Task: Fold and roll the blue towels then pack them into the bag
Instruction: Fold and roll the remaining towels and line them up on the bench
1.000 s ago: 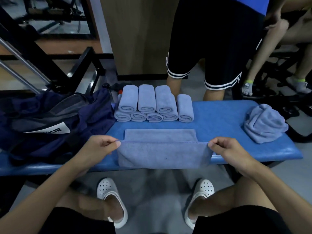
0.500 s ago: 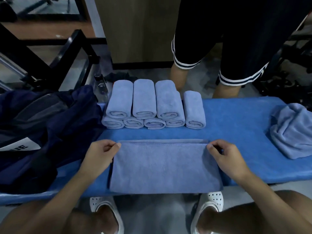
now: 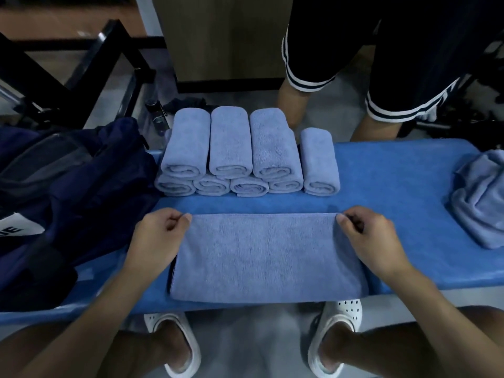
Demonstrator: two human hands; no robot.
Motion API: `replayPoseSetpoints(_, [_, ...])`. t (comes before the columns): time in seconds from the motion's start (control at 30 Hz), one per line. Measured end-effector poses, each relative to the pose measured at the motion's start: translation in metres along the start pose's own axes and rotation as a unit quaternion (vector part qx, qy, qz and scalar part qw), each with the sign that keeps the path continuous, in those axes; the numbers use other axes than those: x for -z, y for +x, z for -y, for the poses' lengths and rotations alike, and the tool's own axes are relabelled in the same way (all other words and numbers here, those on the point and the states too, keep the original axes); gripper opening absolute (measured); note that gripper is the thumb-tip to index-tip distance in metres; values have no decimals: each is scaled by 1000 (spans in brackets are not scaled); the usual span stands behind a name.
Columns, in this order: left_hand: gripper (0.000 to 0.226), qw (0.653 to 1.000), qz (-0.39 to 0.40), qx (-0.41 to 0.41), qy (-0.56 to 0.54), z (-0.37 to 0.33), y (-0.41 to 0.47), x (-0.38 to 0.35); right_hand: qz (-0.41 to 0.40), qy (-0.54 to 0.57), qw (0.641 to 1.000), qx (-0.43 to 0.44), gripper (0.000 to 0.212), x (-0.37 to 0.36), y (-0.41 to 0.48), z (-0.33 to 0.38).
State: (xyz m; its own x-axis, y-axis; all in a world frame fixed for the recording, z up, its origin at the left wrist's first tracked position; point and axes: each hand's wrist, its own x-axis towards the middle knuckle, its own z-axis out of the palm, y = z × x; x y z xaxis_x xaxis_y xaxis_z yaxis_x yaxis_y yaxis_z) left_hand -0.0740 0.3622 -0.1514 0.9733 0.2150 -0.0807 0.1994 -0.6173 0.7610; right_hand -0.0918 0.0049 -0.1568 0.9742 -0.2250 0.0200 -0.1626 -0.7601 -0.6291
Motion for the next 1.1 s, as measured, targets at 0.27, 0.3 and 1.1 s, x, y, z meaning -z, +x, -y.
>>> replayPoseSetpoints(0.27, [25,1000,0,7,22,-1,1,-1,-18,-23,1000,-4,24,-4,3,-2])
replayPoseSetpoints(0.3, [25,1000,1,7,27,-2,1,-1,-19,-26,999,-5,24,-5,3,-1])
replayPoseSetpoints(1.1, [55,886,98,-329,312,-2,-50,-43,75,-309,921,224,67,-38,-48,21])
